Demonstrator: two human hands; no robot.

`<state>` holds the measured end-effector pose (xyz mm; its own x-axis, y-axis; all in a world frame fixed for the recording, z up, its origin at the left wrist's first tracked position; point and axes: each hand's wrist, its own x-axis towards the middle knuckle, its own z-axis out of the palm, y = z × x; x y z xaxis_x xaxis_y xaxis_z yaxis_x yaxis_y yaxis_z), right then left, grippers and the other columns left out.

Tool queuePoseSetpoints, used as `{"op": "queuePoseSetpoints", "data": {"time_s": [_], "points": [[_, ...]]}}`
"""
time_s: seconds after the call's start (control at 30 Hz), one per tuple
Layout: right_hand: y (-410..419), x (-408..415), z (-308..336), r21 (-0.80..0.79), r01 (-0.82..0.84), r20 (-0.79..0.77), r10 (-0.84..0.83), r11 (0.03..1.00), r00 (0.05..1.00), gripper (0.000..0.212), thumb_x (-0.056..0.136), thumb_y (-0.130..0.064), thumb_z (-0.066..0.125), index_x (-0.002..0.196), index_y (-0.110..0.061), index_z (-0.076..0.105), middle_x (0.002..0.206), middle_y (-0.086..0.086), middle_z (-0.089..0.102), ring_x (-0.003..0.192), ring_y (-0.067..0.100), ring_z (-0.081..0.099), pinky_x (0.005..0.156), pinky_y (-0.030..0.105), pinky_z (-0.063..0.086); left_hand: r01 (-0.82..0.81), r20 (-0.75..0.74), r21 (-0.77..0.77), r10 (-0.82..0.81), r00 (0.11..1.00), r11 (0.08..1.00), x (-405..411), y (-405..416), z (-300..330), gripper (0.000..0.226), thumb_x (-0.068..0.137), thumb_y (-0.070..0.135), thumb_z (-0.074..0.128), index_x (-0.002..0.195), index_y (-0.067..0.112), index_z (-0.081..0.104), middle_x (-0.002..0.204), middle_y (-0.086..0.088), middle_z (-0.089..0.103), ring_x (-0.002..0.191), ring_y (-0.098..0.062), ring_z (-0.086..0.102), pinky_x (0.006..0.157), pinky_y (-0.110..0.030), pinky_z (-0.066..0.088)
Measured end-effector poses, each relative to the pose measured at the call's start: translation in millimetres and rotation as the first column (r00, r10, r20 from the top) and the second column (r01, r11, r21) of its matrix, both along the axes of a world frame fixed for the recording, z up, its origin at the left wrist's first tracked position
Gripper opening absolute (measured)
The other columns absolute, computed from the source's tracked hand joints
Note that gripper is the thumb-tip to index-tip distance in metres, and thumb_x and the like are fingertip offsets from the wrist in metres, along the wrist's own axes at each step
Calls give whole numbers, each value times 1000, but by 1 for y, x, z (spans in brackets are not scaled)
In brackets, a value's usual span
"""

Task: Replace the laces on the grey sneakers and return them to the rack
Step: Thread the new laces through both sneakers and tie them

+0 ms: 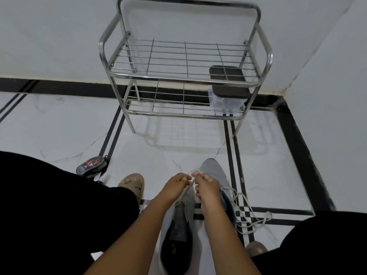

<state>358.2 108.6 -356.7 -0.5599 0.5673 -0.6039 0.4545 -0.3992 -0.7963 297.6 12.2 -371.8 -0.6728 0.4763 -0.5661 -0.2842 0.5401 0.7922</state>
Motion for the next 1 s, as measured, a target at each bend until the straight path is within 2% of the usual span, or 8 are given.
{"op": "queuePoseSetpoints", "data": {"time_s": [0.07, 0.17, 0.37, 0.57, 0.67, 0.83, 0.93, 1.0], "points": [[12, -2, 24, 36, 41, -75, -38, 999, 996, 17, 93, -27, 62, 82, -18, 72, 57, -11, 56, 46, 2, 43, 44, 16, 34, -9, 26, 114, 6, 1000, 993, -1, 8, 17, 28, 102, 29, 39, 106, 18, 65, 98, 0, 72, 100, -15, 66, 86, -26, 48], [34, 0, 57, 3, 124, -171, -122, 992, 978, 13, 91, -25, 65, 85, -17, 73, 55, -8, 49, 45, 4, 36, 39, 16, 30, 13, -56, 232, 0, 998, 973, -6, 14, 42, 28, 97, 39, 51, 88, 23, 72, 83, 0, 67, 84, -12, 63, 88, -30, 49], [62, 13, 102, -165, 266, -380, -310, 950, 871, 13, 91, -18, 65, 89, -7, 71, 57, -6, 48, 48, 4, 42, 38, 16, 30, 5, -84, 315, 22, 996, 949, -14, 11, 85, 18, 89, 39, 65, 81, 25, 73, 83, 1, 67, 81, -10, 63, 81, -22, 46], [80, 34, 115, -167, 401, -411, -433, 901, 802, 11, 91, -18, 66, 90, -9, 72, 61, -6, 51, 51, 2, 47, 44, 14, 40, -223, -192, 120, 243, 951, 968, -27, -22, 82, 23, 92, 33, 61, 87, 13, 69, 93, 4, 68, 81, -14, 64, 66, -20, 42], [80, 40, 115, -156, 429, -401, -454, 890, 795, 10, 88, -17, 69, 91, -8, 72, 61, -5, 55, 51, 2, 51, 47, 14, 45, -351, -243, 3, 342, 908, 936, -31, -42, 68, 25, 94, 33, 57, 90, 12, 68, 95, -6, 69, 93, -24, 65, 71, -28, 43], [72, 39, 109, -86, 288, -346, -300, 954, 889, 7, 89, -10, 67, 92, -4, 69, 69, 4, 64, 57, 8, 58, 53, 17, 53, -515, -313, -157, 452, 835, 843, -26, -62, 47, 28, 95, 34, 55, 92, 7, 65, 95, -13, 66, 94, -34, 60, 81, -38, 47], [62, 30, 106, 26, 97, -243, -87, 995, 966, 9, 93, -5, 61, 99, -3, 67, 81, 11, 71, 66, 14, 66, 63, 19, 58, -615, -409, -252, 494, 768, 747, -22, -66, 41, 26, 97, 30, 52, 106, 8, 62, 113, -16, 62, 103, -36, 57, 87, -40, 46], [49, 24, 102, 67, -88, -176, 99, 994, 980, 11, 95, -5, 56, 99, -3, 66, 88, 13, 71, 72, 14, 69, 65, 18, 59, -631, -480, -211, 483, 732, 747, -20, -60, 40, 27, 98, 26, 50, 119, 11, 57, 122, -16, 56, 110, -36, 55, 90, -39, 44]]}}
